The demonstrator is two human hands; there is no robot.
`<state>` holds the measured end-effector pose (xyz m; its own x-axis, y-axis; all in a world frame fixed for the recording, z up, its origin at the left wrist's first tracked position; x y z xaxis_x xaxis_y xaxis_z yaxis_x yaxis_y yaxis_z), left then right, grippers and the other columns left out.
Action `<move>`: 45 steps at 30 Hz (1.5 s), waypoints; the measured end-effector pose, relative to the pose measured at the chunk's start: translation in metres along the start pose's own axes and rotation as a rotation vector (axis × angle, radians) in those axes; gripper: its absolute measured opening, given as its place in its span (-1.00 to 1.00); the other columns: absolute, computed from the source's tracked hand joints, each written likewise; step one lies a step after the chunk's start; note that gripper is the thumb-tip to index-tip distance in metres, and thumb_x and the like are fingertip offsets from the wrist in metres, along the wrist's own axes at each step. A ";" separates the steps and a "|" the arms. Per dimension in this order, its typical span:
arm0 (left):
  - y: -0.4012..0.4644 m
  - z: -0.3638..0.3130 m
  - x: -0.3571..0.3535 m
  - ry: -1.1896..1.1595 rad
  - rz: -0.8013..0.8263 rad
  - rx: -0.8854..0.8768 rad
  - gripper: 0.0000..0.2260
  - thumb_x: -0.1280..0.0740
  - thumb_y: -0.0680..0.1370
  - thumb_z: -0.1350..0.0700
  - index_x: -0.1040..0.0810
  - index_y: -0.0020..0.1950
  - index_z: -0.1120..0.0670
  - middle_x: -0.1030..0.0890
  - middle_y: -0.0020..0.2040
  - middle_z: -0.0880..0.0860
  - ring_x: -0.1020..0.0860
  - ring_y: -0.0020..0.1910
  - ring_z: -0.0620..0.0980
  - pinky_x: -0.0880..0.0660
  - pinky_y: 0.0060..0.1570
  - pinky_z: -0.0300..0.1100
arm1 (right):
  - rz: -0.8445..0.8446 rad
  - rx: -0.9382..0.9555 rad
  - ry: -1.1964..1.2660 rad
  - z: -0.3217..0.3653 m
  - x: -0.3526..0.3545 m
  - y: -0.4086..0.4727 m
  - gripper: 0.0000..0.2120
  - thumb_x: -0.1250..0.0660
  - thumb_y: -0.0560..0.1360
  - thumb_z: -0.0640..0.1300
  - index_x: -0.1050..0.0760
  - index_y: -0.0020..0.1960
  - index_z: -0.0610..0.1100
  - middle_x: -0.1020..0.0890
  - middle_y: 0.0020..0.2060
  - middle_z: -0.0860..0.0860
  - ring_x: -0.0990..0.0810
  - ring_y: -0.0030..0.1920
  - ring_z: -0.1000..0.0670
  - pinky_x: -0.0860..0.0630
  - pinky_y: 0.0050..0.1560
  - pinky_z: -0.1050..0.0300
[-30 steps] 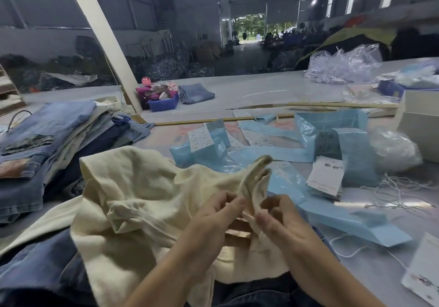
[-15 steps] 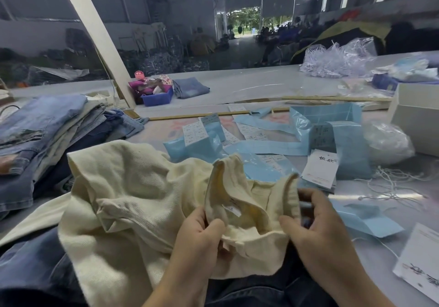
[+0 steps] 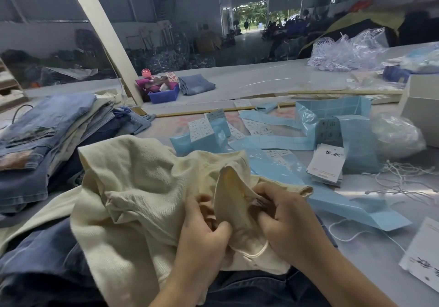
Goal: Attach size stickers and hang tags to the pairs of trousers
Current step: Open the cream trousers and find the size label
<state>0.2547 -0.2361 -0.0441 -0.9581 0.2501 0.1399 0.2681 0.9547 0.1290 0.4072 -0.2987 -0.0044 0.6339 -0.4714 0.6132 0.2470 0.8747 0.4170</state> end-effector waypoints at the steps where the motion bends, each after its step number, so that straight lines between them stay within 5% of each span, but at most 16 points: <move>1: -0.001 -0.004 0.001 0.087 -0.075 -0.082 -0.56 -0.38 0.38 0.31 -0.38 0.02 -0.19 -0.59 -0.04 0.01 -0.60 -0.23 -0.15 -0.52 -0.22 -0.31 | 0.003 -0.003 0.031 -0.001 0.001 -0.001 -0.79 -0.37 0.42 -0.23 -0.60 -0.01 0.02 -0.63 -0.30 0.14 -0.57 -0.24 0.13 -0.48 -0.23 0.20; 3: -0.005 -0.017 -0.004 0.332 -0.120 -0.284 -0.49 -0.37 0.40 0.38 -0.35 0.02 -0.22 -0.49 0.04 -0.10 -0.58 -0.09 -0.17 -0.47 -0.12 -0.39 | 0.081 -0.031 0.153 -0.005 0.001 -0.002 -0.69 -0.39 0.42 -0.23 -0.59 0.11 0.05 -0.67 -0.20 0.17 -0.62 -0.15 0.17 -0.53 -0.14 0.23; 5: -0.008 -0.022 -0.014 0.479 -0.066 -0.441 -0.60 -0.34 0.38 0.34 -0.47 -0.05 -0.18 -0.42 0.10 -0.16 -0.51 0.07 -0.17 -0.44 0.00 -0.39 | 0.226 -0.046 0.298 -0.006 0.002 -0.002 -0.65 -0.34 0.44 -0.22 -0.59 0.17 0.08 -0.69 -0.09 0.11 -0.64 -0.03 0.11 -0.59 0.02 0.04; 8: -0.002 -0.023 -0.020 0.464 0.047 -0.343 -0.82 -0.25 0.40 0.03 -0.57 -0.07 -0.18 -0.39 0.09 -0.29 -0.47 0.12 -0.24 -0.37 0.02 -0.44 | 0.405 -0.099 0.543 -0.006 0.005 -0.002 -0.62 -0.23 0.45 -0.22 -0.60 0.20 0.01 -0.68 0.02 -0.04 -0.64 0.09 -0.08 -0.56 0.15 -0.19; 12: 0.003 -0.014 -0.021 0.196 0.171 -0.085 -0.68 -0.24 0.39 -0.38 -0.57 0.06 -0.31 -0.59 0.07 -0.21 -0.56 0.10 -0.25 -0.46 0.14 -0.21 | 0.423 -0.116 0.579 -0.009 0.000 -0.001 -0.64 -0.20 0.52 -0.33 -0.64 0.15 -0.04 -0.70 0.01 -0.05 -0.65 0.09 -0.08 -0.57 0.15 -0.12; 14: 0.003 -0.010 -0.021 0.041 0.201 0.034 -0.66 -0.32 0.39 -0.33 -0.63 0.05 -0.20 -0.69 0.00 -0.10 -0.64 0.04 -0.12 -0.53 0.07 -0.09 | 0.393 -0.102 0.522 -0.011 -0.002 -0.001 -0.64 -0.26 0.54 -0.38 -0.66 0.11 -0.02 -0.71 -0.05 0.02 -0.67 0.03 0.02 -0.59 0.11 0.05; 17: 0.000 -0.009 -0.023 -0.134 0.277 0.134 -0.74 -0.32 0.46 -0.13 -0.69 -0.01 -0.04 -0.72 -0.08 0.07 -0.69 -0.05 0.02 -0.58 -0.13 -0.19 | 0.387 -0.085 0.503 -0.010 -0.002 -0.001 -0.67 -0.35 0.50 -0.37 -0.67 0.09 0.00 -0.72 -0.07 0.06 -0.67 0.01 0.07 -0.58 0.08 0.15; 22: -0.005 -0.009 -0.024 -0.084 0.357 0.112 -0.79 -0.35 0.47 -0.02 -0.69 0.01 -0.01 -0.72 -0.12 0.12 -0.66 -0.15 0.02 -0.50 -0.30 -0.25 | 0.344 -0.139 0.512 -0.013 -0.007 0.001 -0.73 -0.33 0.54 -0.32 -0.69 0.04 -0.01 -0.72 -0.10 0.02 -0.68 -0.01 -0.03 -0.60 0.09 -0.08; 24: -0.004 -0.006 -0.022 -0.131 0.376 0.156 -0.80 -0.33 0.47 0.02 -0.69 -0.01 0.02 -0.72 -0.12 0.12 -0.67 -0.14 0.02 -0.51 -0.28 -0.25 | 0.301 -0.180 0.526 -0.017 -0.008 0.002 -0.72 -0.30 0.56 -0.33 -0.69 -0.01 -0.02 -0.72 -0.13 -0.02 -0.69 -0.05 -0.07 -0.61 0.05 -0.13; 32: -0.004 -0.004 -0.021 -0.245 0.458 0.209 -0.78 -0.30 0.50 0.11 -0.72 0.02 0.10 -0.71 -0.01 0.14 -0.69 -0.01 0.04 -0.55 -0.10 -0.29 | 0.124 -0.196 0.590 -0.023 -0.009 -0.001 -0.72 -0.29 0.56 -0.33 -0.68 -0.12 -0.03 -0.71 -0.24 0.01 -0.67 -0.21 0.09 -0.52 -0.23 0.29; 42: -0.006 -0.003 -0.020 -0.215 0.483 0.183 -0.76 -0.29 0.52 0.07 -0.71 0.03 0.12 -0.71 -0.01 0.15 -0.68 0.02 0.06 -0.55 -0.08 -0.28 | 0.022 -0.182 0.515 -0.026 -0.008 -0.004 -0.72 -0.27 0.57 -0.32 -0.65 -0.14 -0.02 -0.69 -0.24 -0.03 -0.65 -0.16 -0.10 -0.56 -0.18 0.06; 45: -0.010 -0.008 -0.020 -0.182 0.493 0.167 -0.78 -0.30 0.53 0.03 -0.71 0.00 0.07 -0.72 -0.06 0.11 -0.69 -0.04 0.03 -0.56 -0.13 -0.26 | 0.068 -0.141 0.455 -0.021 -0.007 -0.006 -0.79 -0.32 0.55 -0.25 -0.65 -0.14 -0.02 -0.68 -0.25 0.02 -0.64 -0.19 0.02 -0.53 -0.22 0.25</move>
<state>0.2723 -0.2524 -0.0404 -0.7292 0.6837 -0.0294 0.6839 0.7264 -0.0682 0.4164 -0.2981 -0.0249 0.9005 -0.3432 0.2672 0.2711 0.9232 0.2723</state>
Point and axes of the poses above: each hand's wrist, its own y-axis towards the middle knuckle, its own x-axis out of the back of the hand, z = x × y, the point moved 6 cm from there along y, towards the middle knuckle
